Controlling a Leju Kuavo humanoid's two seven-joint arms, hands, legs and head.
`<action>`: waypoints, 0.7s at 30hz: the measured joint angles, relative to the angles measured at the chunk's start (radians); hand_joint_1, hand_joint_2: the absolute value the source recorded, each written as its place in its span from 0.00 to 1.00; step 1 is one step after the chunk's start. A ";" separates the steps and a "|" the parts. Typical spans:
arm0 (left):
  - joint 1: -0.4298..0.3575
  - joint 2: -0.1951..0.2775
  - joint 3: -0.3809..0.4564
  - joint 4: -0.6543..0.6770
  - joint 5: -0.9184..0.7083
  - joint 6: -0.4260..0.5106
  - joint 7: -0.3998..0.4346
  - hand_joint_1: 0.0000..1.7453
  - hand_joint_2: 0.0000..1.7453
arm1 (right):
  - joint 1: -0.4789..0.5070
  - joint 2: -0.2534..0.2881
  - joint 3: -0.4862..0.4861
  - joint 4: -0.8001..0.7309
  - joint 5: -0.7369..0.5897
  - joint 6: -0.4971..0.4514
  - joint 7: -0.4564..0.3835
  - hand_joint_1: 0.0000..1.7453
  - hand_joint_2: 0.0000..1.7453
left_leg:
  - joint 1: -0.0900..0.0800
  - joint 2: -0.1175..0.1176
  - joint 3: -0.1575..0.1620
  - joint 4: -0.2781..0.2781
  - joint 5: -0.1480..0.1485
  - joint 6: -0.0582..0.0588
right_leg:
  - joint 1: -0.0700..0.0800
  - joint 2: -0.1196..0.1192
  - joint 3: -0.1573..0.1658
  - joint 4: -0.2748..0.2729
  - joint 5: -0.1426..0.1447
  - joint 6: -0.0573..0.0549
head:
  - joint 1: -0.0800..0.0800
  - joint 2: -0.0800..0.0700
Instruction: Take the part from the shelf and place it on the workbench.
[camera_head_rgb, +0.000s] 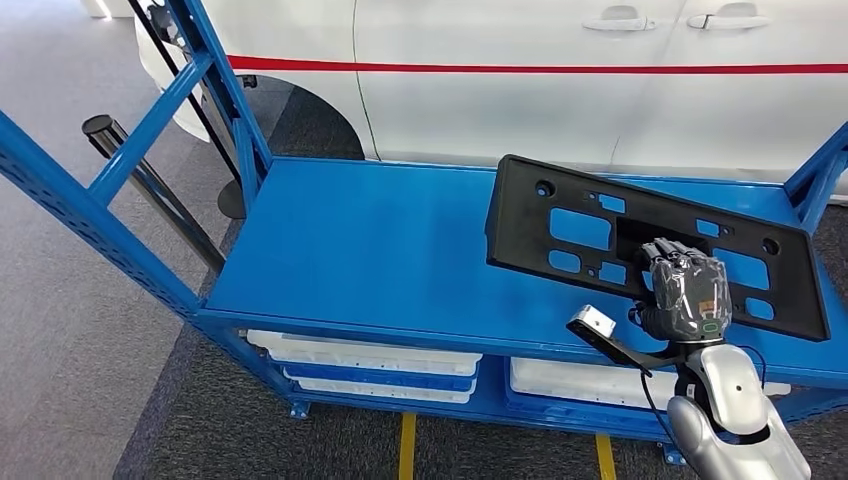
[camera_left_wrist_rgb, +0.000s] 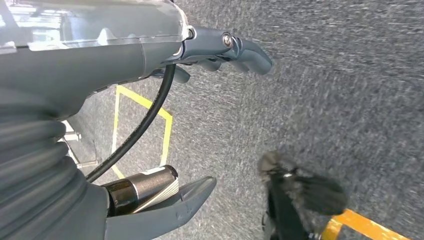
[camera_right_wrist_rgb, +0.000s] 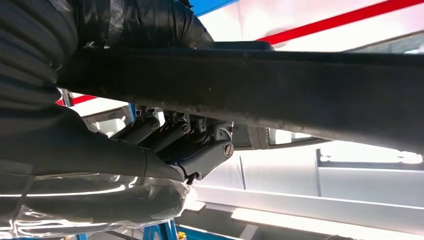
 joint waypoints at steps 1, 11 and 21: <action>0.000 0.000 0.000 0.000 -0.002 0.000 0.000 0.00 1.00 | 0.001 0.000 0.000 0.000 0.000 0.000 0.000 1.00 1.00 | -0.003 0.000 0.006 0.010 0.002 0.006 | 0.006 0.000 -0.009 0.000 0.007 -0.002 | 0.000 0.000; -0.010 0.009 0.001 0.000 -0.007 0.003 0.005 0.00 1.00 | -0.005 -0.007 0.001 -0.002 0.020 0.015 0.005 1.00 1.00 | -0.037 0.012 0.183 -0.342 0.162 0.067 | 0.013 0.001 -0.050 -0.025 0.057 0.027 | 0.001 0.000; -0.010 0.005 0.019 0.001 -0.001 0.006 0.024 0.00 1.00 | -0.016 0.004 0.012 0.018 0.055 0.014 0.025 1.00 1.00 | -0.032 0.013 0.039 -0.299 0.256 0.049 | 0.011 -0.004 0.119 -0.017 -0.061 0.036 | 0.001 0.000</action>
